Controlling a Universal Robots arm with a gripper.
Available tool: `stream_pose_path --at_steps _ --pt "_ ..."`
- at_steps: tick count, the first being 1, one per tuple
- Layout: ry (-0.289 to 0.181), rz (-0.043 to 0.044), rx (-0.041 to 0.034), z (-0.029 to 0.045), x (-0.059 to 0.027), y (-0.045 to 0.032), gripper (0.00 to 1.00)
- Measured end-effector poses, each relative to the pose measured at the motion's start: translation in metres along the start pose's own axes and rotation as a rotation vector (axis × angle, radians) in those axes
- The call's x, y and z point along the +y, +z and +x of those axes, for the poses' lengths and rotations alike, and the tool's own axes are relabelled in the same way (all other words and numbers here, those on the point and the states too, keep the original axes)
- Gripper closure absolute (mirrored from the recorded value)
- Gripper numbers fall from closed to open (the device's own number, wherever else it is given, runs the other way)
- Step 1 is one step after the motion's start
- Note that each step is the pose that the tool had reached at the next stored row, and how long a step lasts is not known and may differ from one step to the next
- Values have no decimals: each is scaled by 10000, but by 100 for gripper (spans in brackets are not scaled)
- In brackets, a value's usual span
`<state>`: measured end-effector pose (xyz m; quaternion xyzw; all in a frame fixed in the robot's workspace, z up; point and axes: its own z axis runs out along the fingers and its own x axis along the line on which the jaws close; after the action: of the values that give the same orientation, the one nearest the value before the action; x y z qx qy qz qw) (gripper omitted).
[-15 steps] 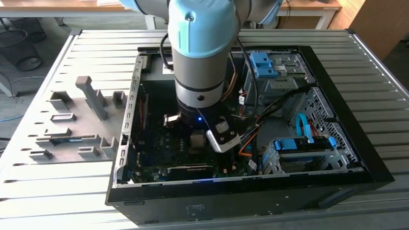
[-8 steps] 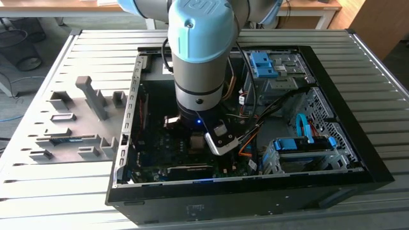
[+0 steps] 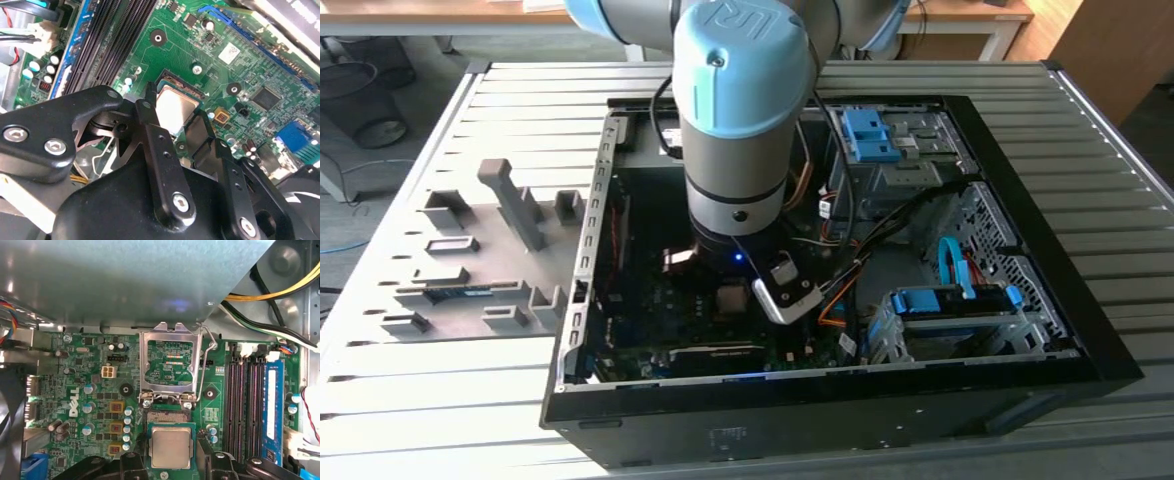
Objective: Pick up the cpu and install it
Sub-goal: 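Place the cpu into insertion slot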
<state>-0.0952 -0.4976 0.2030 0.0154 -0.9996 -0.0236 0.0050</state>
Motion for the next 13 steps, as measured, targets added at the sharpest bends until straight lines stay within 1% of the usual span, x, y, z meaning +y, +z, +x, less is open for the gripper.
stream_pose_path --at_steps 6,13 --pt "20 0 -1 5 -3 67 53" --pt "90 1 -3 19 -5 107 53"
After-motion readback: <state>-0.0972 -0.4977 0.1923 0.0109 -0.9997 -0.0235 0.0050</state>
